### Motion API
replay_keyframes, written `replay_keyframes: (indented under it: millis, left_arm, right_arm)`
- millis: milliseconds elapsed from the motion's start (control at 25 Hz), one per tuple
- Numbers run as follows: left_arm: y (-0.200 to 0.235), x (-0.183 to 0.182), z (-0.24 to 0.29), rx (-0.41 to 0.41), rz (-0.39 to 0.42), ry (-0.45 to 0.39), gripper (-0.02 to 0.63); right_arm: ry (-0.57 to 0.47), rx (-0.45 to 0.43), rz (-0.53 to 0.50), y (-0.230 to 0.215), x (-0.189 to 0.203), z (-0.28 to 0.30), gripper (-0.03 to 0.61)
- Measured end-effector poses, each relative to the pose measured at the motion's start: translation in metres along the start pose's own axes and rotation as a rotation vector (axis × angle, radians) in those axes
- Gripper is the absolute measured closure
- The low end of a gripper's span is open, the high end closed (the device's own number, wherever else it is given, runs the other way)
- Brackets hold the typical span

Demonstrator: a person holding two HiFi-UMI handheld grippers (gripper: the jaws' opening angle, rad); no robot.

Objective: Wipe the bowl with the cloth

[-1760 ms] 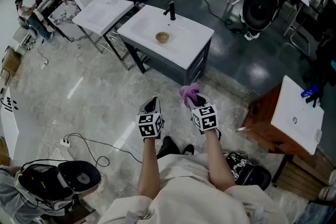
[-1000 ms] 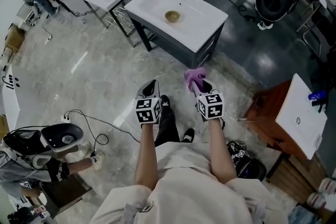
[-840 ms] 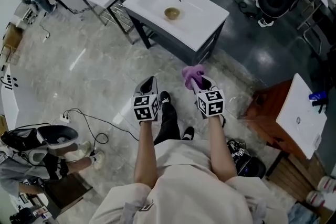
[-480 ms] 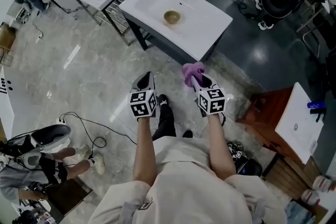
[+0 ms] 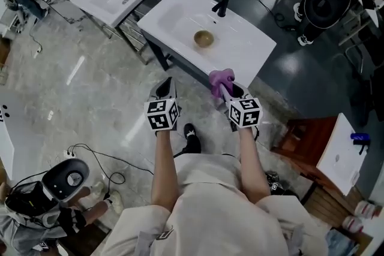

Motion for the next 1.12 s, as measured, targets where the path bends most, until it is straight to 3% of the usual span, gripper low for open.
replay_keyframes:
  millis: [160, 360, 480, 920, 1120]
  left_arm:
    - [0.025, -0.012, 0.015, 0.02, 0.024, 0.012, 0.607]
    - [0.046, -0.01, 0.028, 0.08, -0.058, 0.05, 0.607]
    - [0.049, -0.015, 0.039, 0.106, -0.061, 0.062, 0.607]
    - [0.05, -0.062, 0.128, 0.196, 0.052, 0.147, 0.607]
    - [0.062, -0.096, 0.171, 0.225, 0.172, 0.19, 0.607]
  right_arm:
    - [-0.012, 0.007, 0.009, 0.005, -0.02, 0.031, 0.488]
    - [0.01, 0.003, 0.0, 0.015, -0.032, 0.057, 0.488]
    - [0.026, -0.002, -0.002, 0.018, -0.035, 0.067, 0.488]
    - [0.012, 0.08, 0.08, -0.037, -0.073, 0.109, 0.488]
    - [0.002, 0.109, 0.135, -0.059, -0.094, 0.128, 0.489]
Point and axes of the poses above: the fingertips, and each gripper's own axes: z forward along the fingers, y to its left, x out of its underside, the point moved 8 cm from there along -z, backward along the fingers, and after that the axes turned 9 degrees about y, right-handed, at the moved point
